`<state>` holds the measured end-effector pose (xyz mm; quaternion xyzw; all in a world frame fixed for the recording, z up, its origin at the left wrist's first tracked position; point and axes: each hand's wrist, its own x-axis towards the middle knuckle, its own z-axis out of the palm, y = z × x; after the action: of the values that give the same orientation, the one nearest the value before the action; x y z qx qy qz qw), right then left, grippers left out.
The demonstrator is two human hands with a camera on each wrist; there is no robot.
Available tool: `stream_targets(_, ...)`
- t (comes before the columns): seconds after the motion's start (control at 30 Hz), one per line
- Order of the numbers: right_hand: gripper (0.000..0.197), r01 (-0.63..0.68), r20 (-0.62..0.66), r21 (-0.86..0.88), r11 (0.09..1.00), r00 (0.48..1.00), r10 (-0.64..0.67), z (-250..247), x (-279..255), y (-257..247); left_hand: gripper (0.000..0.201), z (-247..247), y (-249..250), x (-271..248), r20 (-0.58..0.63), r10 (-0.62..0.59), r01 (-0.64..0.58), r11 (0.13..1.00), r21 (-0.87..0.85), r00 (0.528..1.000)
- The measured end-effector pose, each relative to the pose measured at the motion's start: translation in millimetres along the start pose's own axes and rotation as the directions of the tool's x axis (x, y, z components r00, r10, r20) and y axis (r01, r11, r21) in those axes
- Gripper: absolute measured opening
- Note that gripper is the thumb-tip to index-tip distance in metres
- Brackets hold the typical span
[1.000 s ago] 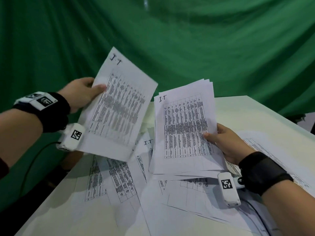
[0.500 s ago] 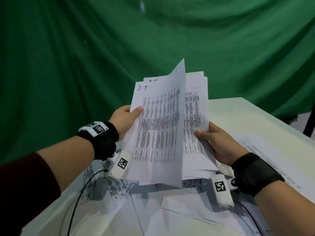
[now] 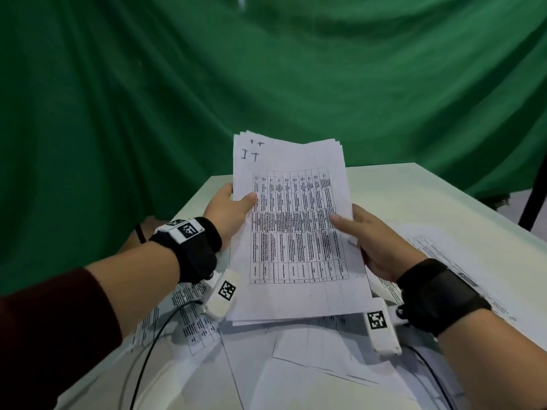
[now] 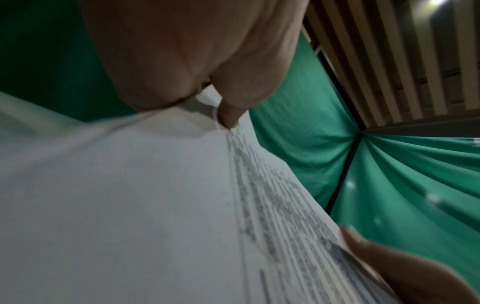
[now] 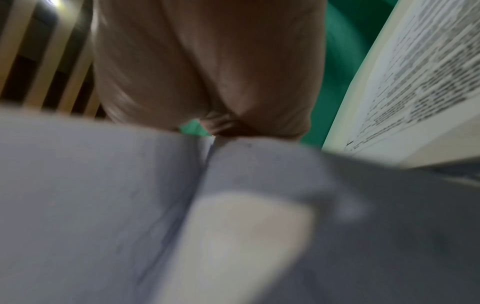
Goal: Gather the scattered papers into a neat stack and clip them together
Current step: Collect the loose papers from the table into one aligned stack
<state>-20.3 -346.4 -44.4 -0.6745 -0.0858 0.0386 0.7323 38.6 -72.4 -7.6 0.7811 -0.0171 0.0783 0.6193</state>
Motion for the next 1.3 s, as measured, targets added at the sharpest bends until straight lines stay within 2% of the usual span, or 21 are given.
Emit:
stream_targets(0.07,0.031,0.022,-0.065,-0.061,0.998,0.998,-0.026,-1.4,3.9,5.9,0.030,-8.8,6.9,-4.4,0.054,0.004,-0.006,0.999,0.044,0.999)
stream_targets(0.13,0.024,0.033,-0.117,-0.092,0.995,0.992,-0.044,-2.5,3.7,7.1,0.032,-24.2,14.6,-13.2,0.068,-0.077,0.065,0.985,0.162,0.995)
stream_targets(0.2,0.026,0.042,-0.175,-0.105,0.994,0.983,-0.060,-4.0,3.5,6.2,0.050,-45.3,14.5,-19.0,0.058,-0.168,0.128,0.898,0.421,0.984)
stream_targets(0.23,0.029,0.044,-0.197,-0.114,0.992,0.978,-0.066,-5.6,4.2,6.4,0.057,-57.3,11.6,-21.4,0.064,-0.218,0.139,0.794,0.592,0.974)
stream_targets(0.3,0.032,0.044,-0.228,-0.135,0.990,0.971,-0.074,-8.6,5.9,8.0,0.079,-79.1,1.5,-24.7,0.063,-0.353,0.104,0.434,0.895,0.933)
stream_targets(0.33,0.033,0.046,-0.239,-0.146,0.988,0.968,-0.081,-9.4,5.9,8.5,0.088,-89.2,-7.4,-25.9,0.038,-0.408,0.074,0.256,0.964,0.912)
stream_targets(0.37,0.033,0.042,-0.247,-0.150,0.988,0.966,-0.079,-9.8,5.6,8.3,0.097,-98.5,-17.9,-24.5,0.012,-0.439,0.059,0.147,0.987,0.898)
stream_targets(0.47,0.030,0.034,-0.245,-0.146,0.989,0.967,-0.070,-7.3,2.3,5.1,0.125,-118.4,-56.1,-12.5,-0.022,-0.448,0.095,0.141,0.986,0.894)
stream_targets(0.53,0.029,0.028,-0.240,-0.140,0.990,0.969,-0.061,-6.3,1.8,4.5,0.128,-112.8,-64.9,-9.3,-0.020,-0.406,0.099,0.175,0.980,0.914)
stream_targets(0.77,0.026,-0.001,-0.262,-0.106,0.994,0.965,-0.027,-5.3,-0.5,3.6,0.069,-60.4,-36.2,-29.1,0.027,-0.410,0.101,0.287,0.953,0.912)
stream_targets(0.9,0.026,-0.010,-0.265,-0.091,0.996,0.964,-0.014,-5.5,-1.2,3.6,0.044,-52.8,-39.2,-28.8,0.041,-0.482,0.249,0.521,0.816,0.875)
stream_targets(0.93,0.026,-0.009,-0.263,-0.093,0.996,0.965,-0.015,-5.7,-1.5,3.8,0.044,-51.6,-40.0,-29.6,0.038,-0.492,0.271,0.540,0.797,0.870)
stream_targets(0.97,0.027,-0.010,-0.261,-0.095,0.995,0.965,-0.015,-5.7,-1.9,3.7,0.048,-50.3,-40.2,-30.9,0.033,-0.493,0.275,0.538,0.797,0.869)
stream_targets(1.0,0.028,-0.011,-0.259,-0.100,0.995,0.966,-0.015,-5.5,-2.2,3.8,0.055,-49.4,-38.7,-32.7,0.026,-0.485,0.252,0.500,0.828,0.874)
stream_targets(1.03,0.028,-0.010,-0.257,-0.107,0.994,0.966,-0.018,-5.8,-2.1,3.8,0.063,-49.4,-35.9,-34.7,0.020,-0.459,0.198,0.421,0.885,0.888)
stream_targets(1.1,0.028,-0.011,-0.257,-0.121,0.993,0.966,-0.020,-6.9,-1.4,4.5,0.082,-52.2,-32.2,-38.3,0.030,-0.421,0.063,0.206,0.976,0.907)
stream_targets(1.13,0.027,-0.012,-0.257,-0.128,0.992,0.966,-0.022,-7.4,-0.4,5.2,0.087,-53.8,-32.1,-38.7,0.033,-0.433,0.037,0.151,0.988,0.901)
stream_targets(1.2,0.026,-0.011,-0.255,-0.141,0.990,0.967,-0.025,-8.3,1.1,7.1,0.085,-56.0,-32.0,-39.4,0.036,-0.460,0.043,0.159,0.986,0.887)
stream_targets(1.3,0.025,-0.011,-0.256,-0.153,0.988,0.966,-0.029,-8.6,1.8,7.9,0.067,-56.5,-28.5,-41.6,0.028,-0.463,0.097,0.244,0.965,0.886)
